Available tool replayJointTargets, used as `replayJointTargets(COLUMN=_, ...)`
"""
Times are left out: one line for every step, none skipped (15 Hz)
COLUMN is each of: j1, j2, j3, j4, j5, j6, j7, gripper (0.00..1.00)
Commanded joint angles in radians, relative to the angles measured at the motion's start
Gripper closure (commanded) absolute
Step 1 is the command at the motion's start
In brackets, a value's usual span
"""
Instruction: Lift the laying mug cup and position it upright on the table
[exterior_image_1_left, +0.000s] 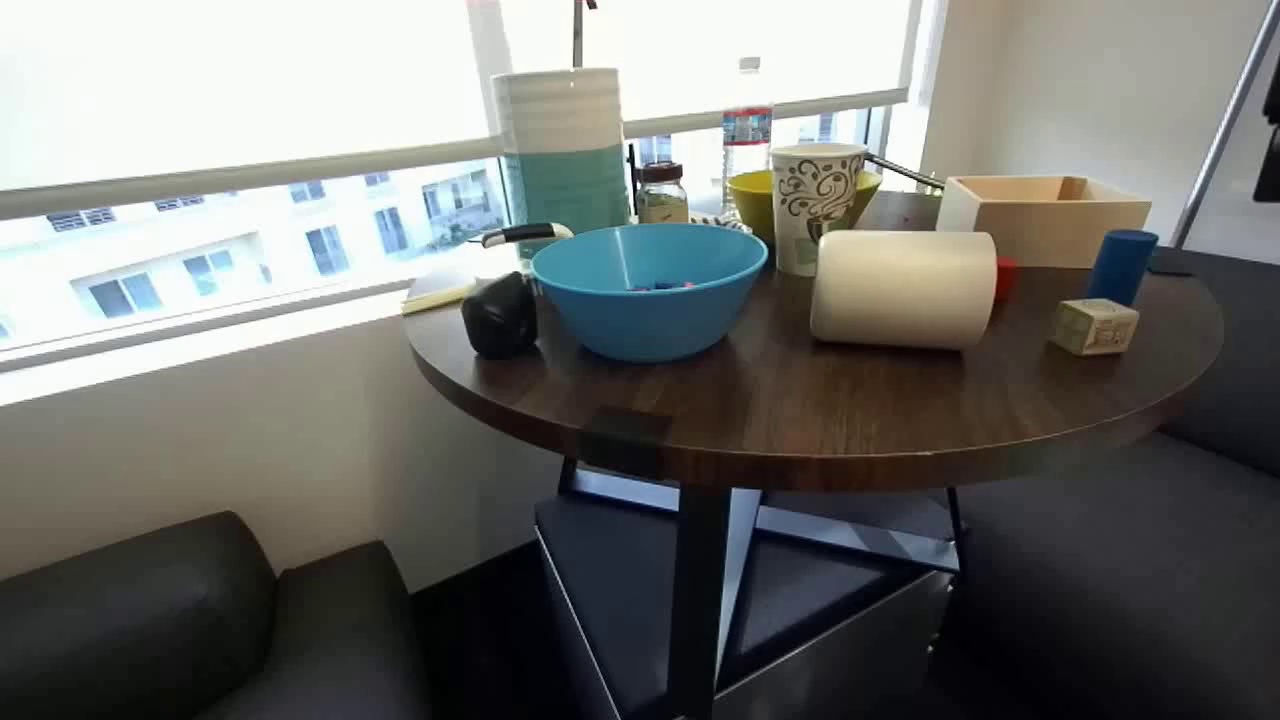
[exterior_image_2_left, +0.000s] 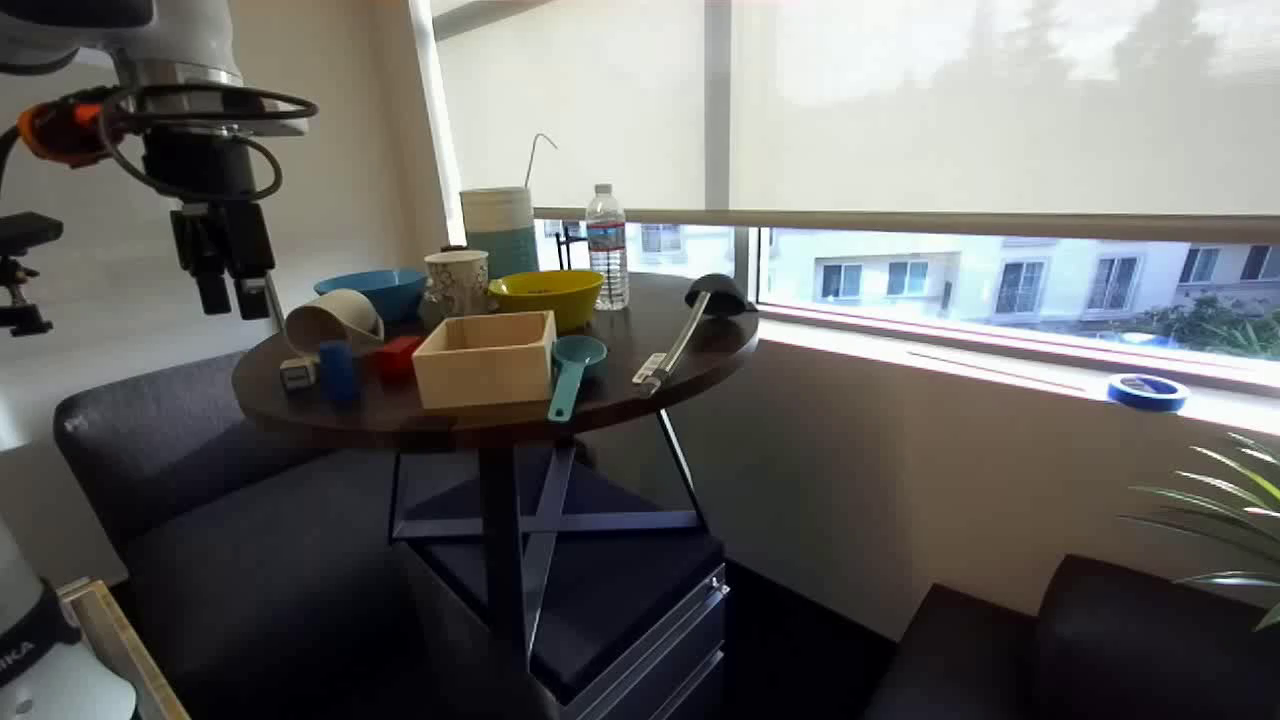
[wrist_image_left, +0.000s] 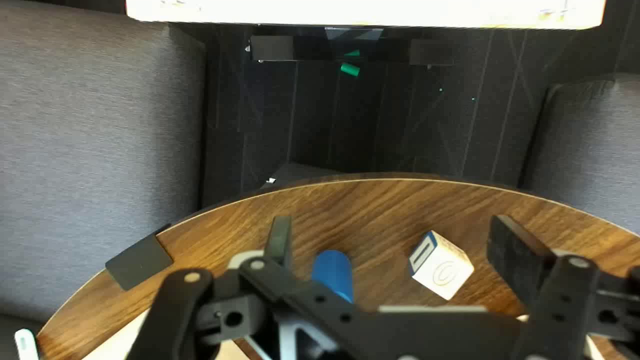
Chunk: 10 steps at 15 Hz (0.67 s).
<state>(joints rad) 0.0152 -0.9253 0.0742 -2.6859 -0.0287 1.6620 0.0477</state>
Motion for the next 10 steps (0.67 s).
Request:
replayJointTargets(j1=0.007, j2=0.001, j3=-0.005, j4=0.002, j5=-0.003, j6=-0.002, j7=0.004, gripper=0.00)
replayJointTargets(j1=0.007, j2=0.001, j3=-0.005, j4=0.002, j5=-0.003, j6=-0.002, j7=0.004, gripper=0.00)
replayJointTargets(j1=0.007, j2=0.001, j3=-0.005, j4=0.002, j5=-0.003, j6=-0.002, j7=0.004, gripper=0.00)
replayJointTargets(j1=0.007, j2=0.001, j3=-0.005, j4=0.002, j5=-0.003, j6=-0.002, j7=0.004, gripper=0.00)
replayJointTargets(j1=0.007, j2=0.001, j3=-0.005, j4=0.002, j5=-0.003, j6=-0.002, j7=0.004, gripper=0.00)
replayJointTargets(j1=0.007, j2=0.001, j3=-0.005, j4=0.002, j5=-0.003, j6=-0.002, j7=0.004, gripper=0.00)
replayJointTargets(j1=0.007, j2=0.001, j3=-0.005, j4=0.002, j5=-0.003, j6=-0.002, j7=0.004, gripper=0.00)
replayJointTargets(j1=0.007, j2=0.001, j3=-0.005, j4=0.002, j5=-0.003, j6=-0.002, j7=0.004, gripper=0.00)
replayJointTargets(j1=0.018, j2=-0.003, j3=-0.012, j4=-0.007, j5=-0.004, j6=0.034, j7=-0.020, gripper=0.00)
replayJointTargets(j1=0.037, j2=-0.003, j3=-0.020, j4=-0.018, j5=0.003, j6=0.072, j7=-0.053, gripper=0.00)
